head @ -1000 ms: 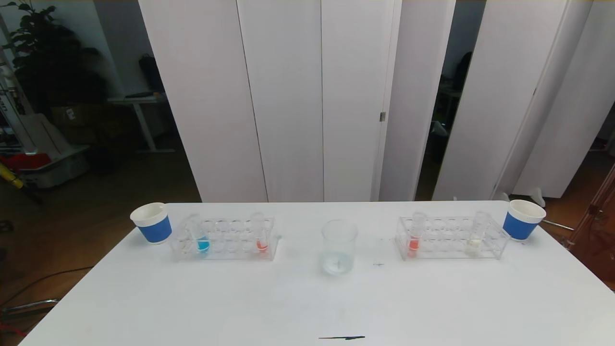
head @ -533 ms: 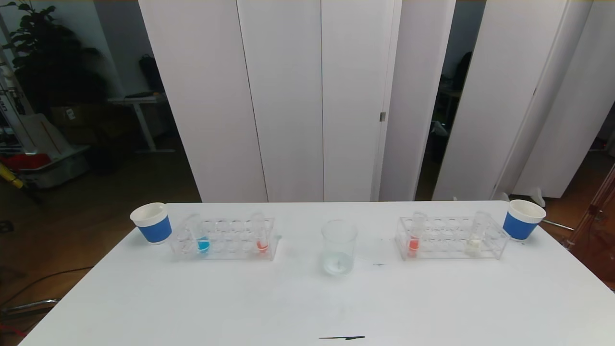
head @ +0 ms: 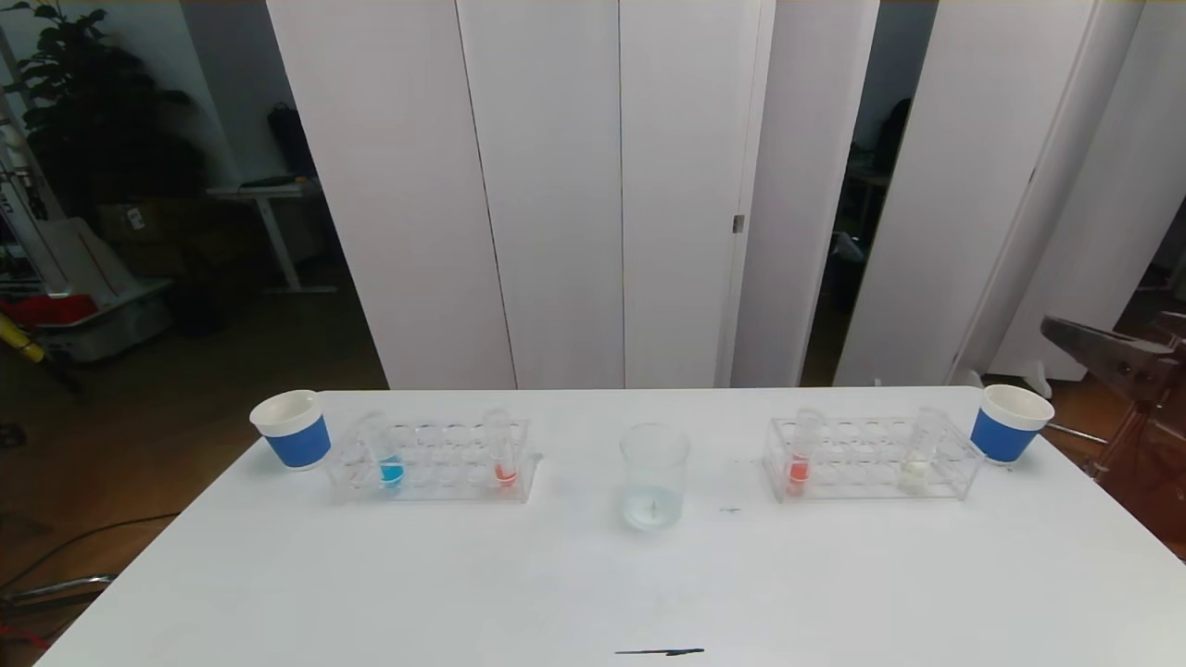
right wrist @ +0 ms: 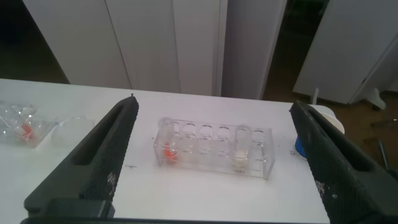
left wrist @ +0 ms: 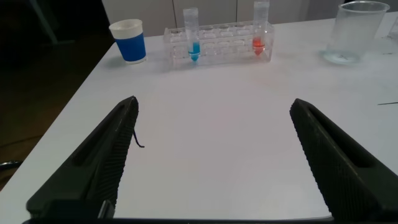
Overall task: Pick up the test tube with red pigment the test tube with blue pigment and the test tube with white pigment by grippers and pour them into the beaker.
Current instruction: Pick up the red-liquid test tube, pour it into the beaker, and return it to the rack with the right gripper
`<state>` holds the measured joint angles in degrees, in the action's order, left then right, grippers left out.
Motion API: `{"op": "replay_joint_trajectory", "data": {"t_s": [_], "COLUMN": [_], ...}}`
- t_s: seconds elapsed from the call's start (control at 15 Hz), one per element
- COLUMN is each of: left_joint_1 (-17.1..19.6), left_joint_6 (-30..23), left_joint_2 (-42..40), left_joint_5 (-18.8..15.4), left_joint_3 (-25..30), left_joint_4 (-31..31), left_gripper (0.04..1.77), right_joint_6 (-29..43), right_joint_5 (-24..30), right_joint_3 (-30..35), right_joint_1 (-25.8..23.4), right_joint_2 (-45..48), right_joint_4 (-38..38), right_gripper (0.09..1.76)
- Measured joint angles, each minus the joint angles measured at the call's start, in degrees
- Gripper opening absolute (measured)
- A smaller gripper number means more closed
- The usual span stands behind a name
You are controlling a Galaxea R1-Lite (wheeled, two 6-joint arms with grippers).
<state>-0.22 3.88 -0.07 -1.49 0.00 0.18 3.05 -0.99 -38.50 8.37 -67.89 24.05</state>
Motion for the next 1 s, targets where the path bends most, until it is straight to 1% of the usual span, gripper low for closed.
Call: {"op": "replay_joint_trajectory", "data": {"t_s": [0.13,0.2,0.33,0.53,0.6,0.73,0.87,1.0], "left_joint_1": [-0.02,-0.02,-0.02,-0.02,-0.02,-0.02,-0.02,0.0], "left_joint_6": [0.0,0.02,0.02,0.0,0.0,0.02,0.02,0.0], "left_joint_2": [0.0,0.0,0.0,0.0,0.0,0.0,0.0,0.0], "left_joint_5": [0.0,0.01,0.0,0.0,0.0,0.0,0.01,0.0], "left_joint_3": [0.0,0.0,0.0,0.0,0.0,0.0,0.0,0.0], "left_joint_4": [0.0,0.0,-0.02,0.0,-0.02,-0.02,0.0,0.0], "left_gripper": [1.74,1.74,1.74,1.74,1.74,1.74,1.74,1.74], "right_joint_6": [0.54,0.69,0.78,0.8,0.89,1.41,2.05,2.05], "right_joint_5": [-0.11,-0.16,-0.41,-4.52,-5.38,-6.01,-7.24,-8.37], "right_joint_3": [4.6,7.98,14.28,21.49,23.28,25.31,25.41,23.74], "right_joint_1": [1.85,2.67,4.18,6.67,7.28,8.19,8.85,9.25], "right_joint_2": [-6.91,-10.34,-15.92,-23.06,-25.11,-28.39,-31.01,-33.79], "right_joint_4": [11.67,17.9,27.88,39.53,42.53,45.93,46.7,46.79], "right_gripper": [1.74,1.74,1.74,1.74,1.74,1.74,1.74,1.74]}}
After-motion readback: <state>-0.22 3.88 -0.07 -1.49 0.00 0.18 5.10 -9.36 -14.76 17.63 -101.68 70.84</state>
